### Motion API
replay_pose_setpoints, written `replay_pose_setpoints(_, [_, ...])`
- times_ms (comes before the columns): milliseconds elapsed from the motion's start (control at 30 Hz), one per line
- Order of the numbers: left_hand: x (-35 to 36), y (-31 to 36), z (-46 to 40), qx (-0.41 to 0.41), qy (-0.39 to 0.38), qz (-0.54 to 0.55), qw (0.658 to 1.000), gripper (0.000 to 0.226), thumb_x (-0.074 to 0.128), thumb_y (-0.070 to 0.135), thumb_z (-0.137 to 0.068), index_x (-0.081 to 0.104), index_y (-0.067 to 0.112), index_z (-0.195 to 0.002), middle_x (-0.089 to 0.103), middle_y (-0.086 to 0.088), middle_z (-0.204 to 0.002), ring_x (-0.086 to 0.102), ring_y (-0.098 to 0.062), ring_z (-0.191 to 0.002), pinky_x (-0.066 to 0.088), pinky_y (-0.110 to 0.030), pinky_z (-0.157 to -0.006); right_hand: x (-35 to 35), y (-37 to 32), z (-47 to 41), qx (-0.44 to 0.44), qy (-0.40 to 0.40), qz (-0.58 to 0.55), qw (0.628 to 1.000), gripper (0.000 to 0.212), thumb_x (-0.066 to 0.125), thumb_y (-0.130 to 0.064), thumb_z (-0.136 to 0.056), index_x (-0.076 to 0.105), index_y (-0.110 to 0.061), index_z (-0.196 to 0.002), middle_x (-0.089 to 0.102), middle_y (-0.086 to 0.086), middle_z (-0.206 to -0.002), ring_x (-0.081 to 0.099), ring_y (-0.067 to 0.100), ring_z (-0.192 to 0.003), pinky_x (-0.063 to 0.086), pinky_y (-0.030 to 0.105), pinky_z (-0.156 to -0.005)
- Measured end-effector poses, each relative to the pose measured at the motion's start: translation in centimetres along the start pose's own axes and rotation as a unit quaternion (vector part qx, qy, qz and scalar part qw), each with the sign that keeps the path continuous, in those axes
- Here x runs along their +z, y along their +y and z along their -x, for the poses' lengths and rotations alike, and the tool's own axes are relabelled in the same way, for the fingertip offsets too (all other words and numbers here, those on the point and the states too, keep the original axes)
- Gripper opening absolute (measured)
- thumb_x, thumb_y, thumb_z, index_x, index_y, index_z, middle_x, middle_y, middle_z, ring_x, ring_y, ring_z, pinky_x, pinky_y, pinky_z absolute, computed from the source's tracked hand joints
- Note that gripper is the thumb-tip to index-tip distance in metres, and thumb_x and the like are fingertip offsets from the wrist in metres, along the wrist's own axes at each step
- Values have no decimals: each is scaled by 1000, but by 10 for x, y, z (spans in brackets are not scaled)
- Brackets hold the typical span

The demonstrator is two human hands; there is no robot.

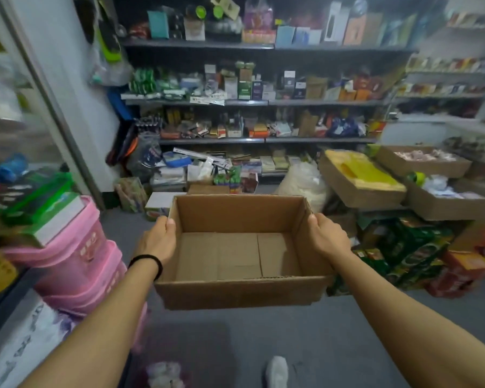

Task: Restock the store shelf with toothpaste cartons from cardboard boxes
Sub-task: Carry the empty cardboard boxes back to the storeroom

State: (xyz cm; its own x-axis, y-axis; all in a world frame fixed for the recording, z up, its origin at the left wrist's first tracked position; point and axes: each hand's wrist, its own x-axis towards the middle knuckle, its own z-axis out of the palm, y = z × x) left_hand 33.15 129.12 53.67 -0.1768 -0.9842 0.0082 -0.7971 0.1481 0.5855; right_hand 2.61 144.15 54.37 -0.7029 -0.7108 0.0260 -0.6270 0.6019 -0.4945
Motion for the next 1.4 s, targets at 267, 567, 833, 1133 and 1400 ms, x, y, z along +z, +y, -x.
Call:
replay_pose_setpoints(267, [66, 47, -244, -50, 44, 27, 997, 34, 20, 36, -102, 45, 13, -95, 58, -21, -101, 54, -35, -87, 45, -44, -77, 65, -66, -267, -62, -31, -34, 997, 46, 20, -39, -104, 57, -14, -118, 63, 13, -115, 59, 31, -106, 43, 42, -94])
replay_pose_setpoints(567, [79, 58, -470, -119, 55, -3, 991, 46, 20, 36, -103, 43, 8, -131, 51, -22, -132, 50, -38, -116, 39, -42, -92, 154, -179, -500, -95, -79, 12, 992, 49, 18, -42, -104, 53, -13, -123, 62, 17, -117, 58, 35, -106, 43, 41, -86])
replay_pose_setpoints(833, [111, 20, -701, -89, 34, -10, 995, 40, 23, 33, -103, 46, 11, -128, 54, -25, -125, 52, -40, -111, 39, -41, -86, 271, -267, -666, -37, -78, -5, 996, 48, 19, -42, -103, 50, -15, -128, 60, 21, -121, 55, 40, -110, 41, 43, -87])
replay_pose_setpoints(1133, [177, -29, -929, -74, 5, -36, 997, 36, 23, 31, -103, 48, 5, -112, 58, -24, -111, 56, -41, -99, 42, -44, -82, 412, -321, -829, 6, -109, -9, 994, 46, 19, -41, -103, 48, -9, -120, 59, 25, -118, 53, 45, -108, 40, 46, -83])
replay_pose_setpoints(1400, [300, -120, -1061, -114, -43, -51, 991, 36, 22, 33, -103, 44, 9, -118, 57, -26, -103, 56, -44, -94, 45, -51, -84, 572, -320, -932, 64, -146, 15, 987, 46, 22, -41, -104, 43, -18, -137, 60, 27, -118, 53, 46, -109, 41, 48, -86])
